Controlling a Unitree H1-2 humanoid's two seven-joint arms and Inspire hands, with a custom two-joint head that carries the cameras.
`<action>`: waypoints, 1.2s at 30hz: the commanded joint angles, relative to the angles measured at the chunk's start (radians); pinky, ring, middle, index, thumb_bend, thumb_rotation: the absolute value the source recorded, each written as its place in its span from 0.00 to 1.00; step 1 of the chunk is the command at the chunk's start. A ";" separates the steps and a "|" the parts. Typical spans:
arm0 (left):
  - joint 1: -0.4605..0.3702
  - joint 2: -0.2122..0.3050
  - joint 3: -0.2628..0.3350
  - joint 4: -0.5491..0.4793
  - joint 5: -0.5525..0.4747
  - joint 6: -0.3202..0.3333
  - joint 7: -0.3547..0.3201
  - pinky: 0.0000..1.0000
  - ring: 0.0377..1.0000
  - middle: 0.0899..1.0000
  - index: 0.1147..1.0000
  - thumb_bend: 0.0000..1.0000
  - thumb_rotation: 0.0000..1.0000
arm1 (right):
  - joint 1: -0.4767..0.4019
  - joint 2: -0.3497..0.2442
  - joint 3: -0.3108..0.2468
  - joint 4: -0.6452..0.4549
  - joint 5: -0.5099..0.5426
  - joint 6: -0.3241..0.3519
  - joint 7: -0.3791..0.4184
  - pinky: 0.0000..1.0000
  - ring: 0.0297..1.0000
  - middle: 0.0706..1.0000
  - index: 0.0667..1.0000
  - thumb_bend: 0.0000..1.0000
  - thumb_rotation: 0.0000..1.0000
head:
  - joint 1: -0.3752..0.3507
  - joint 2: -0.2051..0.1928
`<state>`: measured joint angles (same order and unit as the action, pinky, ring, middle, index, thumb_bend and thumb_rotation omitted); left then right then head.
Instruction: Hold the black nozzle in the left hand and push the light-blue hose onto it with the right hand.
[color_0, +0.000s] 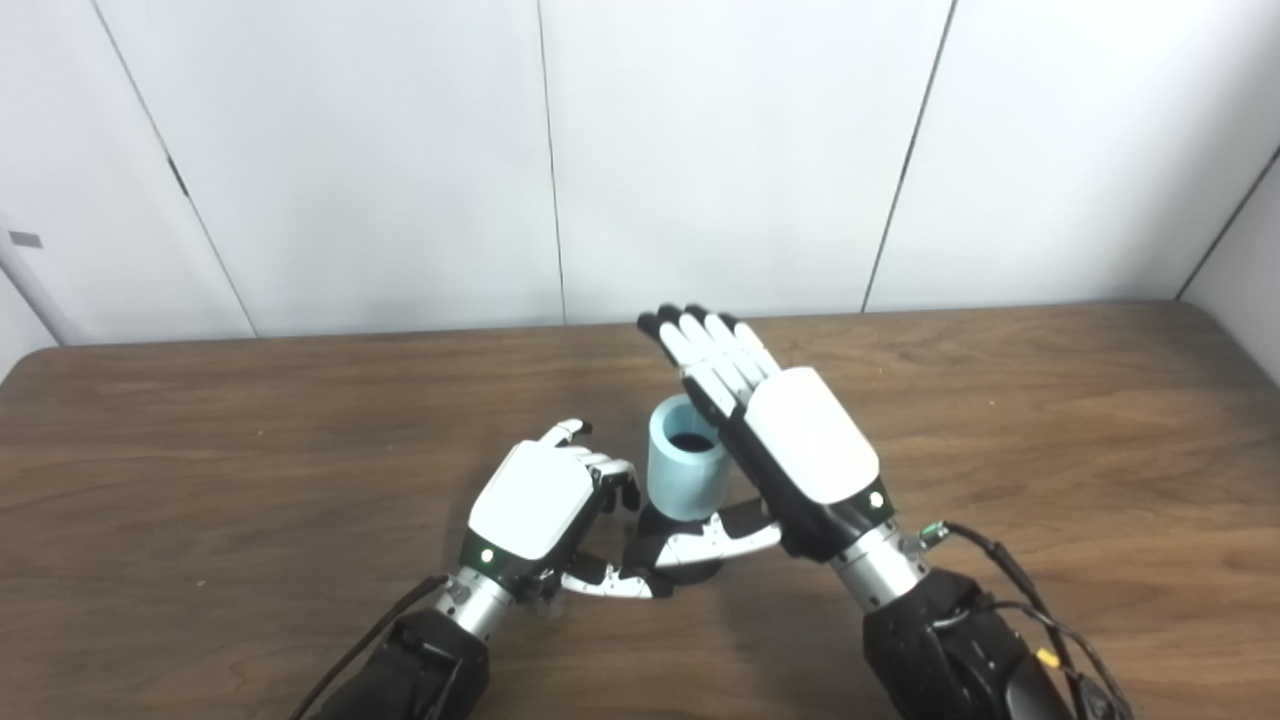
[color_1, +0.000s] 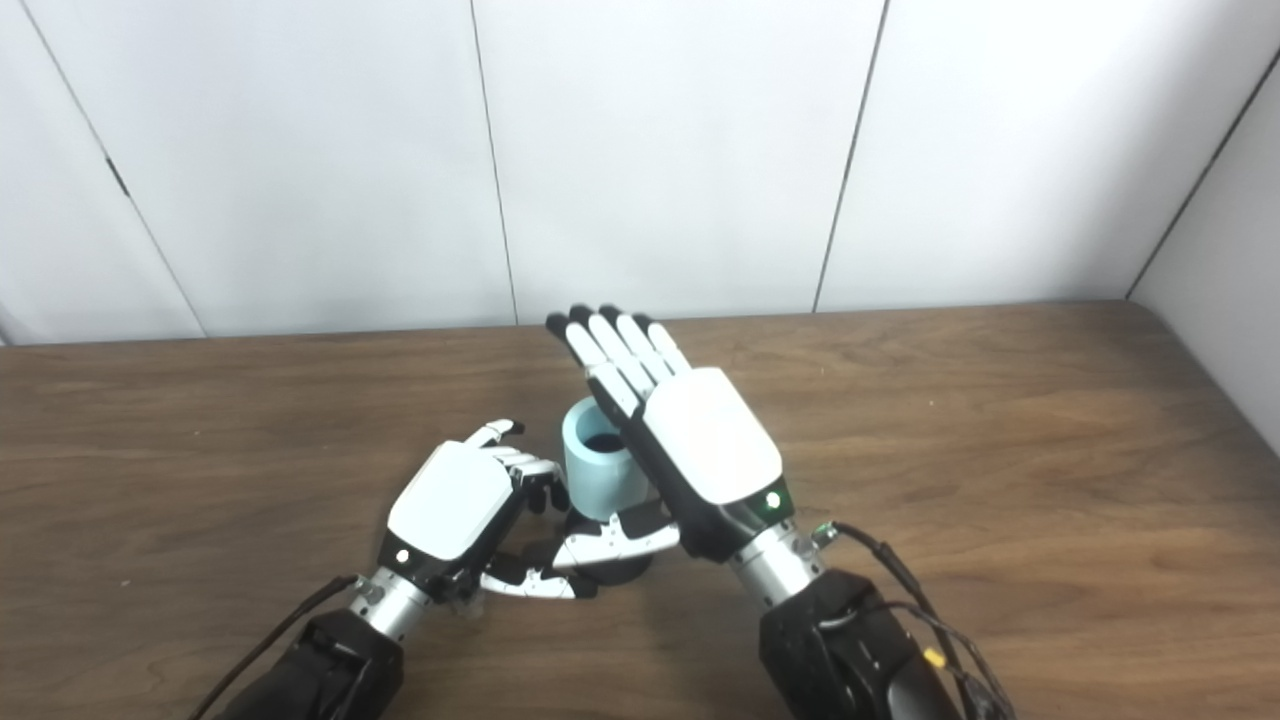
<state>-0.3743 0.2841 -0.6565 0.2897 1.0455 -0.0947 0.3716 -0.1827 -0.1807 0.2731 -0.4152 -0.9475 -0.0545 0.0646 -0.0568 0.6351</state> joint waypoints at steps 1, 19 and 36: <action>0.108 -0.018 -0.051 0.124 0.026 0.003 -0.015 0.82 0.45 0.36 0.41 0.50 0.00 | -0.035 0.010 -0.015 -0.043 0.009 -0.030 -0.029 1.00 1.00 1.00 1.00 0.97 0.80 | -0.002 0.001; 0.116 -0.018 -0.015 0.086 -0.005 0.028 -0.068 0.84 0.46 0.34 0.42 0.50 0.00 | -0.012 0.063 -0.171 0.002 0.233 -0.063 -0.152 0.99 1.00 1.00 1.00 0.99 0.95 | 0.005 0.003; 0.140 -0.012 0.072 -0.022 -0.067 0.048 -0.164 0.86 0.45 0.36 0.47 0.50 0.00 | 0.116 0.167 -0.307 0.198 0.949 -0.176 -0.147 0.69 0.77 0.79 0.76 0.29 0.33 | 0.001 0.007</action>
<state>-0.3151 0.2652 -0.5640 0.2134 0.9773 -0.0668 0.2658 -0.0400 -0.0217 -0.0354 -0.1866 -0.0092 -0.1962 -0.0881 -0.0552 0.6412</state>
